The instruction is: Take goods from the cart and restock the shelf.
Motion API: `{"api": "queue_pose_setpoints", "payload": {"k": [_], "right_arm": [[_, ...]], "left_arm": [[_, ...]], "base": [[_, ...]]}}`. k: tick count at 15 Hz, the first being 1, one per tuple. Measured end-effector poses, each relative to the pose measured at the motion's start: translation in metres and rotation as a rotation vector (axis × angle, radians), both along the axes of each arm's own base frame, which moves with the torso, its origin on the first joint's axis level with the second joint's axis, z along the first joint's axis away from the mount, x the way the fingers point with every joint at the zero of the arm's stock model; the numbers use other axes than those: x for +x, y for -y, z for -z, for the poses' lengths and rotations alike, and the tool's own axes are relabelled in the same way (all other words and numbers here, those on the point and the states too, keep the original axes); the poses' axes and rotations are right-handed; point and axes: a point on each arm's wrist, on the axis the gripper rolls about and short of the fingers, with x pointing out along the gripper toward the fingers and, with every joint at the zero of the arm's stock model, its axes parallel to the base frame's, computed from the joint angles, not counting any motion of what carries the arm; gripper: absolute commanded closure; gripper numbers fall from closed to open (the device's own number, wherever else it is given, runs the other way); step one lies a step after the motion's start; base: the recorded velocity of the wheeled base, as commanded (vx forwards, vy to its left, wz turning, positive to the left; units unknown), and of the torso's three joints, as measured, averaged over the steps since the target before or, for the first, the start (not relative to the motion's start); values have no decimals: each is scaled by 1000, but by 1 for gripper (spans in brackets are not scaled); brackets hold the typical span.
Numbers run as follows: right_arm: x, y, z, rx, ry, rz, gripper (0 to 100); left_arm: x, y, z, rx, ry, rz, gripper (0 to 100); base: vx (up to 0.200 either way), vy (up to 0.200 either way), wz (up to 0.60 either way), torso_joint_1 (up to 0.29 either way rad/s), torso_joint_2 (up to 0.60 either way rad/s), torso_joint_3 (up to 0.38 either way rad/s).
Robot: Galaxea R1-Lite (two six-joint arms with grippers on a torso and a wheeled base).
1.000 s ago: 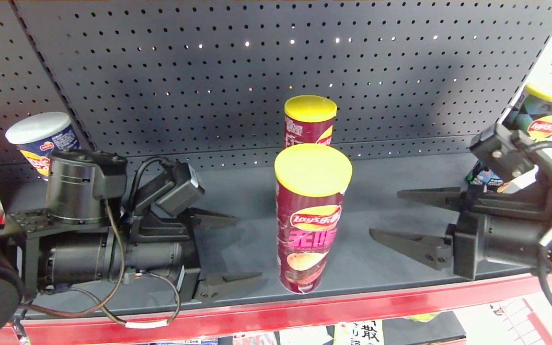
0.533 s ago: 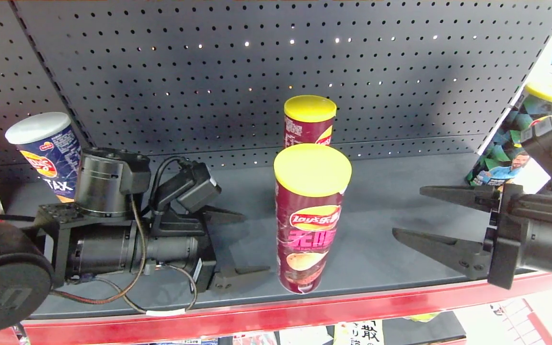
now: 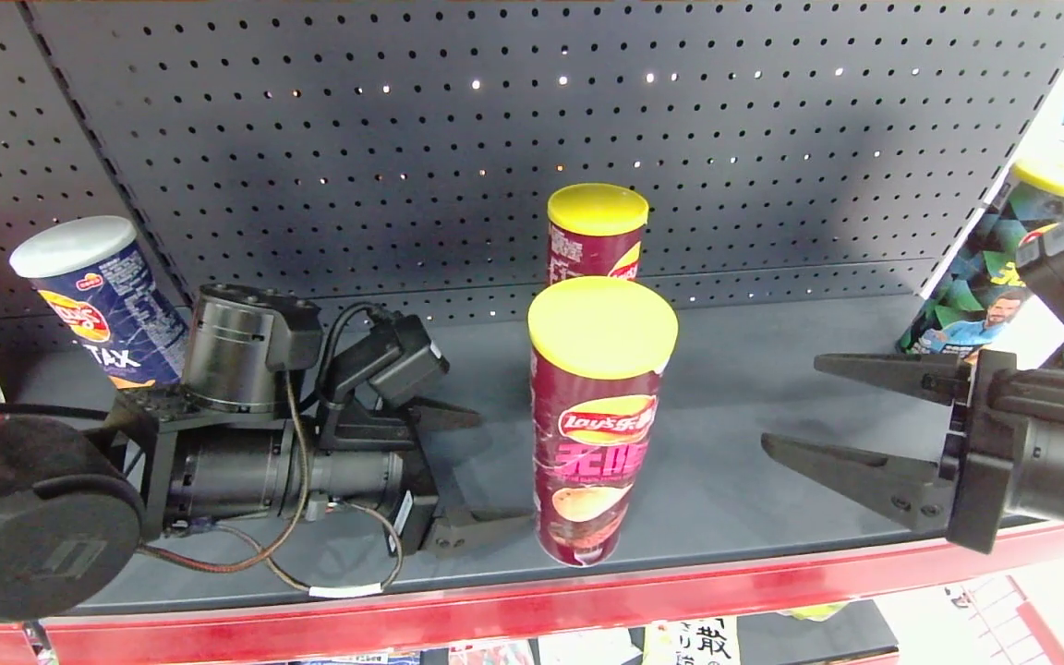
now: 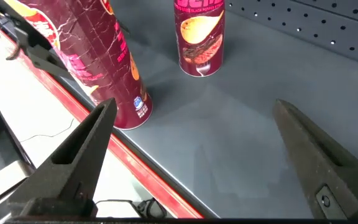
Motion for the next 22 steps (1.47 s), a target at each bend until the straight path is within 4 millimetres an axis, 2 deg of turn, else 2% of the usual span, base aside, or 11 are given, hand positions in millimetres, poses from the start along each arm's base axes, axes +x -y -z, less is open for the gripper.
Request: {"api": "queue_pose_setpoints", "payload": {"k": [17,20,22], "right_arm": [[0,0,0,-1,-1,1,0],[0,0,3,-7,-11,2,0],[-4,3,7,-19,-9,32,0]], "left_arm": [[7,8,1,2,1,8,0],[6,5,2,1,5,-1,0],[4,-4,-1,0,17,-34,0]], "base": [[0,0,0,0,0,0],[0,0,0,0,0,0],[0,0,0,0,0,0]]}}
